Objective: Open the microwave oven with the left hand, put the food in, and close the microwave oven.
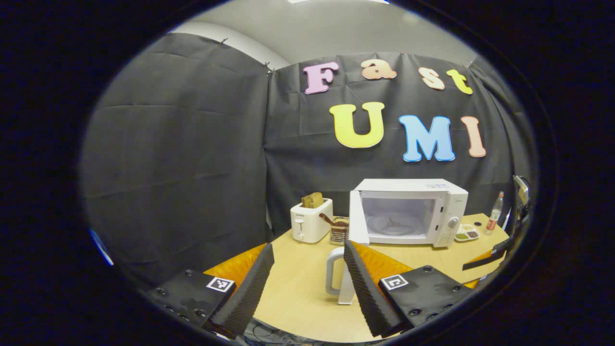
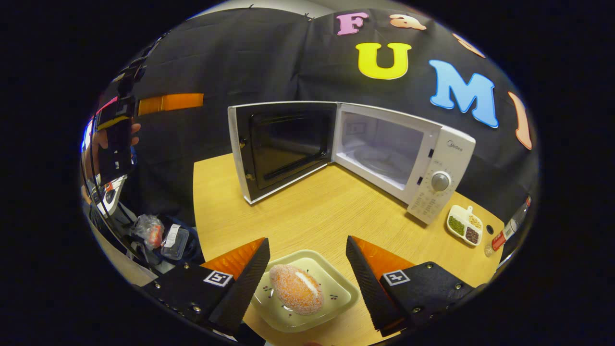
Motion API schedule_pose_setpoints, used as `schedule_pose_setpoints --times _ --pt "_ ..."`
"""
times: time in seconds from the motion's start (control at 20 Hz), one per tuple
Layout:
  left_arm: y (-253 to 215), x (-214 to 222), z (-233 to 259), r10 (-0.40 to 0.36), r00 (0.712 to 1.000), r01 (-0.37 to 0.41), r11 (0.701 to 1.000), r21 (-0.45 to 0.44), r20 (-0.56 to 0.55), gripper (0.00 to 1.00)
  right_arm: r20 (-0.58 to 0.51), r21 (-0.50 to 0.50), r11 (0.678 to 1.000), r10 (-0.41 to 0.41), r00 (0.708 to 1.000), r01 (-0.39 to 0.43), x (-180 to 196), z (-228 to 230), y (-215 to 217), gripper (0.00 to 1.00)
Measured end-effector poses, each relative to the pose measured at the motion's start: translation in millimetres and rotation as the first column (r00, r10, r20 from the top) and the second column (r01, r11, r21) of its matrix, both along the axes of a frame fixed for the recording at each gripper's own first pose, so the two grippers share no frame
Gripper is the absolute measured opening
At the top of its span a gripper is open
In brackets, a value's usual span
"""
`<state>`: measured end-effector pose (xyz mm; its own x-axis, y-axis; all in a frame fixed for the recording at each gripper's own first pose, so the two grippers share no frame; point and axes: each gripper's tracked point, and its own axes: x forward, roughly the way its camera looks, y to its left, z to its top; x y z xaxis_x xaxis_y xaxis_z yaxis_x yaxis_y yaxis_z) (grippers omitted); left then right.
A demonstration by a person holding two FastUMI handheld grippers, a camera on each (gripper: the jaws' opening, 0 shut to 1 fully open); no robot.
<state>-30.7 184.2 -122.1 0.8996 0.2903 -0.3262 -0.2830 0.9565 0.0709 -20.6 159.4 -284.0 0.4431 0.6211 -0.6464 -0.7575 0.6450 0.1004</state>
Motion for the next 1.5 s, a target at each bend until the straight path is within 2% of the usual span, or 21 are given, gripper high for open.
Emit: schedule_pose_setpoints --times 0.45,0.85,1.05,1.3,1.5 --pt "-20 -14 -1 0.045 0.999 -0.044 0.998 0.045 -0.027 0.95 -0.180 -0.055 0.990 0.120 0.976 -0.132 -24 -54 -16 0.98" --pt "-30 -17 3 0.075 0.997 -0.074 0.996 0.058 -0.018 0.96 -0.257 -0.076 0.982 0.147 0.955 -0.171 -39 -85 -15 0.98" --pt "-35 -20 4 0.091 0.996 -0.090 0.995 0.053 -0.015 0.95 -0.207 -0.086 0.978 0.171 0.963 -0.192 -39 -76 -13 0.77" --pt "-45 -13 6 0.087 0.996 -0.087 0.996 0.025 0.005 0.96 -0.112 -0.055 0.987 0.143 0.983 -0.150 -21 -38 -6 0.77" --pt "-47 6 17 0.054 0.998 -0.056 0.998 0.034 0.038 0.94 -0.024 -0.036 0.995 0.093 0.995 -0.094 12 -2 -1 0.77"
